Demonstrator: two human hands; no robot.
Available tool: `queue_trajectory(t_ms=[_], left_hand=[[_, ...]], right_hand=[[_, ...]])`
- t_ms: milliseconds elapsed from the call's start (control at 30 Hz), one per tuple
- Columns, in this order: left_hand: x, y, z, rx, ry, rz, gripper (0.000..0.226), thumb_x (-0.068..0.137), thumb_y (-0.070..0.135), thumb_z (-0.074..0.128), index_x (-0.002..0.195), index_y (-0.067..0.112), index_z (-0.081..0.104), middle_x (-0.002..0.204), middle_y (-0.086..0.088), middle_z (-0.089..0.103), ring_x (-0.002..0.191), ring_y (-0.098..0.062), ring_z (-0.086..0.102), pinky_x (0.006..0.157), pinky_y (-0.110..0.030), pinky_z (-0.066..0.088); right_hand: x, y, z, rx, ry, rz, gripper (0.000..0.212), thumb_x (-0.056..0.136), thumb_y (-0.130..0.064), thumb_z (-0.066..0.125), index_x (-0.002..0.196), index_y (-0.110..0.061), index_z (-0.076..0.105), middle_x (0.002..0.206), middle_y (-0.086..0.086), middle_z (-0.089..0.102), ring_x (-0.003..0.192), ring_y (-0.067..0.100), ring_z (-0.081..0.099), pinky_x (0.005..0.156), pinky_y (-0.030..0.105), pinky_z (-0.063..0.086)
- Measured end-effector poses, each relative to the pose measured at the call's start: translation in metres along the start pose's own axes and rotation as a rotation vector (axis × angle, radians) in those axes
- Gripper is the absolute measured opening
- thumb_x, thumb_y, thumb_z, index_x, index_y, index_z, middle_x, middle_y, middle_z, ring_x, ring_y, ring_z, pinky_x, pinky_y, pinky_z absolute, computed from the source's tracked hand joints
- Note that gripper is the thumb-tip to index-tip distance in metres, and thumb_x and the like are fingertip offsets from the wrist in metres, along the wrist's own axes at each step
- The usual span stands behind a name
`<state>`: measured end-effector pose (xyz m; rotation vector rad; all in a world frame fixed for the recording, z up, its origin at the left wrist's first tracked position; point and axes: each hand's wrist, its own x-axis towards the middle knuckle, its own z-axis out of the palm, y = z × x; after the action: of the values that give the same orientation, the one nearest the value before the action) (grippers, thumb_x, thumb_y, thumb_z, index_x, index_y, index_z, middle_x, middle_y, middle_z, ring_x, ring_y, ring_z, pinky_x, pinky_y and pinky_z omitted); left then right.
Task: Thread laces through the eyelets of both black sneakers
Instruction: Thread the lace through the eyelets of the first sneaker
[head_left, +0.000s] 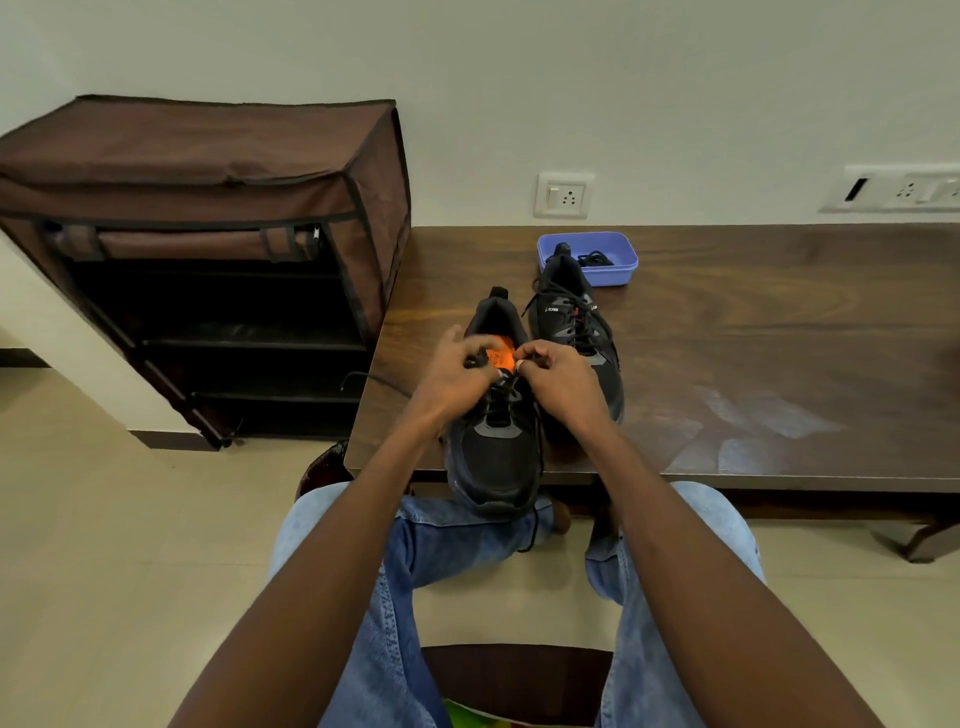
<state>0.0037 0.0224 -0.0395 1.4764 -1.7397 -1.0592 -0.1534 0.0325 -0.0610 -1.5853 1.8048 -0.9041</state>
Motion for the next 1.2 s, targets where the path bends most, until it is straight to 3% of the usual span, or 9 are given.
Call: queue_trajectory(t_ms=[100,233,400,467,567,667,933,1033,1200], left_hand=[[0.004,0.002,0.009,0.418,-0.136,0.015,0.024,0.097,0.018,0.061,0.118,0.024,0.071,0.163,-0.011,0.016,0.146,-0.029,0.028,0.115,-0.038,0.034],[-0.001,-0.004,0.01,0.29,0.015,0.11,0.016,0.096,0.015,0.061,0.104,0.009,0.074,0.16,-0.005,0.03,0.144,-0.02,0.034,0.111,-0.028,0.031],[-0.008,-0.031,-0.005,-0.563,0.605,-0.269,0.015,0.094,0.004,0.059,0.104,0.009,0.07,0.093,0.003,0.068,0.08,-0.01,0.064,0.066,-0.021,0.051],[-0.012,-0.034,-0.012,-0.494,0.695,-0.347,0.02,0.094,0.001,0.053,0.088,0.014,0.068,0.078,0.0,0.06,0.065,-0.009,0.053,0.056,-0.021,0.043],[-0.015,-0.03,-0.012,-0.211,0.6,-0.202,0.039,0.089,-0.007,0.052,0.12,0.014,0.064,0.126,-0.002,0.052,0.097,-0.011,0.058,0.069,-0.016,0.05],[-0.006,-0.024,-0.004,0.048,0.379,0.079,0.04,0.091,0.002,0.062,0.127,0.02,0.064,0.158,-0.003,0.026,0.145,-0.019,0.027,0.116,-0.033,0.031],[0.007,-0.02,0.012,0.42,-0.01,0.292,0.013,0.096,0.014,0.062,0.103,0.01,0.073,0.154,-0.01,0.035,0.144,-0.024,0.028,0.119,-0.035,0.023],[-0.004,-0.022,0.007,0.117,0.324,0.29,0.009,0.097,0.009,0.059,0.096,0.012,0.067,0.142,0.003,0.042,0.129,-0.007,0.04,0.101,-0.007,0.036],[0.007,-0.043,-0.016,-0.49,0.92,-0.172,0.017,0.094,0.007,0.056,0.104,0.002,0.068,0.118,-0.025,0.061,0.104,-0.03,0.066,0.071,-0.015,0.055]], right_hand=[[-0.002,-0.002,0.0,-0.022,0.009,-0.011,0.014,0.093,-0.028,0.058,0.097,-0.029,0.072,0.083,-0.007,0.07,0.084,0.015,0.064,0.076,0.034,0.048],[-0.003,-0.003,-0.001,-0.025,0.008,-0.005,0.015,0.093,-0.027,0.058,0.1,-0.031,0.071,0.086,-0.008,0.07,0.086,0.014,0.063,0.081,0.035,0.05],[-0.004,-0.003,-0.001,-0.007,0.015,0.01,0.011,0.093,-0.028,0.059,0.094,-0.035,0.068,0.087,-0.01,0.07,0.084,0.011,0.063,0.081,0.034,0.05],[-0.005,-0.004,-0.001,-0.011,0.012,0.011,0.011,0.094,-0.029,0.059,0.096,-0.033,0.069,0.087,-0.009,0.07,0.083,0.009,0.063,0.079,0.033,0.05],[-0.005,-0.004,-0.001,-0.016,0.011,0.011,0.014,0.094,-0.029,0.059,0.102,-0.031,0.07,0.089,-0.008,0.071,0.084,0.01,0.064,0.081,0.033,0.05],[-0.005,-0.005,-0.002,-0.033,0.014,-0.003,0.017,0.095,-0.03,0.058,0.107,-0.029,0.071,0.093,-0.008,0.07,0.088,0.011,0.063,0.079,0.031,0.047],[-0.007,-0.006,-0.002,-0.062,0.017,-0.033,0.018,0.095,-0.026,0.057,0.106,-0.026,0.071,0.095,-0.005,0.072,0.09,0.014,0.063,0.08,0.033,0.046],[-0.006,-0.005,-0.002,-0.032,0.01,-0.012,0.017,0.095,-0.028,0.058,0.107,-0.028,0.071,0.095,-0.007,0.071,0.092,0.013,0.063,0.082,0.032,0.047],[-0.007,-0.007,-0.002,-0.023,0.011,-0.004,0.015,0.094,-0.028,0.058,0.102,-0.031,0.071,0.091,-0.008,0.07,0.087,0.011,0.062,0.08,0.031,0.045]])
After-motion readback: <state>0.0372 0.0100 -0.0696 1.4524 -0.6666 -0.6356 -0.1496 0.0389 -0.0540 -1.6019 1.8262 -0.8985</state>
